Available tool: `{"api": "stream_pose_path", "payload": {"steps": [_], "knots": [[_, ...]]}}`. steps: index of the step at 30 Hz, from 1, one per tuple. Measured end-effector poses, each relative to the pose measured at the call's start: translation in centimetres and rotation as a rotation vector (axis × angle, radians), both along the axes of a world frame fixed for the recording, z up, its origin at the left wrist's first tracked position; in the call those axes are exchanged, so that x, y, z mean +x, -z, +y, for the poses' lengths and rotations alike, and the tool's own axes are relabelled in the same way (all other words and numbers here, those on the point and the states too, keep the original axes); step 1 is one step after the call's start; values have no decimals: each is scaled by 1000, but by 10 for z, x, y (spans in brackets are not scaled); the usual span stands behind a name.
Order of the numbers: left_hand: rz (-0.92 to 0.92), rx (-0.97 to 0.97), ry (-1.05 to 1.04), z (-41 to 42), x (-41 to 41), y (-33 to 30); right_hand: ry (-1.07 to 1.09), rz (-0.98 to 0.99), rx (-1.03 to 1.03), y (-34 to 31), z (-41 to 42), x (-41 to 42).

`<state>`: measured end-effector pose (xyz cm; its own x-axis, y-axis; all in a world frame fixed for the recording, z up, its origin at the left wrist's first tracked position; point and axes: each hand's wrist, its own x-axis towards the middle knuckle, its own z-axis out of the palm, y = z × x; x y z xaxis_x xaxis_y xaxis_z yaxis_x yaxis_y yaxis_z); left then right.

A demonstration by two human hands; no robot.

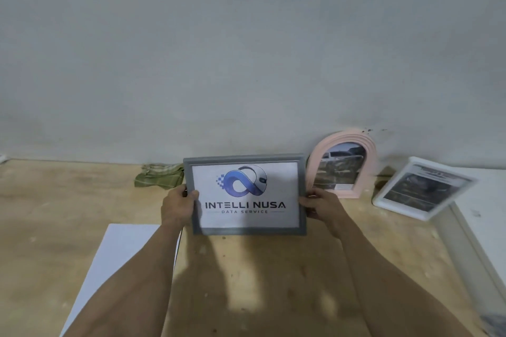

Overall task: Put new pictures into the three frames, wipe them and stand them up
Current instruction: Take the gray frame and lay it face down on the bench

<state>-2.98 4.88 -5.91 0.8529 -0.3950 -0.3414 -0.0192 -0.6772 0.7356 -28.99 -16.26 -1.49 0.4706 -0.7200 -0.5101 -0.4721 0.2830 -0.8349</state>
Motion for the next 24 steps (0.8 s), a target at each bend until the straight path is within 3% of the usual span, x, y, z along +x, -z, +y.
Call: {"api": "stream_pose_path", "payload": {"steps": [6,11,13,16,20,24], "knots": [[17,51,78,6,-102,-38,11,42,-60,-54,17,-78],[-132,-111,440,-33,-199,-95,76,125,-211,-96,35,-105],[-203,-69,623,-48,-239,-122,67,166,-287,-108,45,-105],[-313,12,713,-55,-282,-153,31,245,-411,-127,61,-104],[-372,58,598,-47,-303,-173,11,268,-462,-142,81,-100],[-261,21,282,-37,-294,-187,-25,72,-347,-145,94,-81]]}}
